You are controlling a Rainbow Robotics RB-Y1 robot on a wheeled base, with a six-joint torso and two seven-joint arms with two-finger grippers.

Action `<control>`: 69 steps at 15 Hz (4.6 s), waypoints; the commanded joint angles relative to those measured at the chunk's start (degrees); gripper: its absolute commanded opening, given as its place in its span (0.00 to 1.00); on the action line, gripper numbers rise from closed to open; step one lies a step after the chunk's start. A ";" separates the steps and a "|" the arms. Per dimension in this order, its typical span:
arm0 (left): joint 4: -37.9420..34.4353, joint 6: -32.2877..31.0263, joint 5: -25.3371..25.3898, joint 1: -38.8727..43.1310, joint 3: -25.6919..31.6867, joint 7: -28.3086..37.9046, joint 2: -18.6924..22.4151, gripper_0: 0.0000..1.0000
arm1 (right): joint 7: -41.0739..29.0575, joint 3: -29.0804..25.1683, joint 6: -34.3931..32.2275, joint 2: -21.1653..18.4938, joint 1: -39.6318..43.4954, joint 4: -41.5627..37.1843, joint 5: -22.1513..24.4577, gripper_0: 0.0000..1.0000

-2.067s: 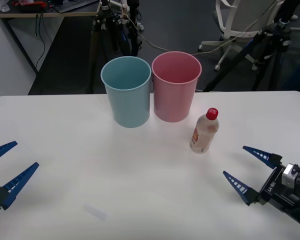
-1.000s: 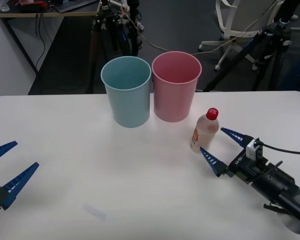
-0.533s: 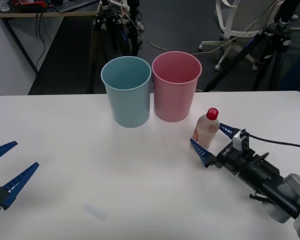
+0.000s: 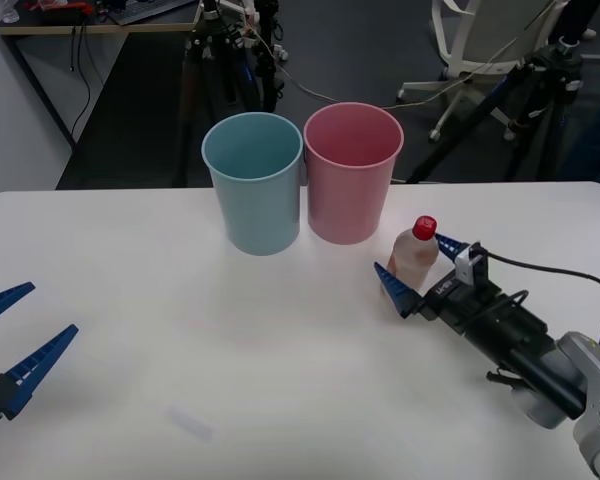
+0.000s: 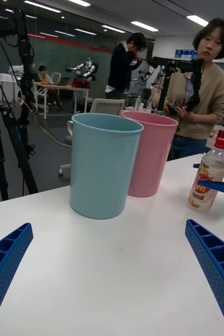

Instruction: Grasp the object on the table and drop it into the matching bin: aluminum can to the light blue bin, PET bottle to the pink bin.

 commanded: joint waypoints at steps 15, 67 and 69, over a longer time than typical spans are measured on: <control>0.00 0.00 0.00 0.00 0.00 0.00 0.00 1.00 | -0.54 -0.17 -1.94 -1.13 -0.02 -0.18 -0.32 0.00; 0.00 0.00 0.00 0.00 0.00 0.00 0.00 1.00 | -10.30 42.80 42.71 -36.72 -39.48 -31.47 -52.44 0.00; 0.00 0.00 0.00 0.00 0.00 0.00 0.00 1.00 | -9.59 42.80 42.62 -33.73 -40.27 -27.78 -51.65 0.00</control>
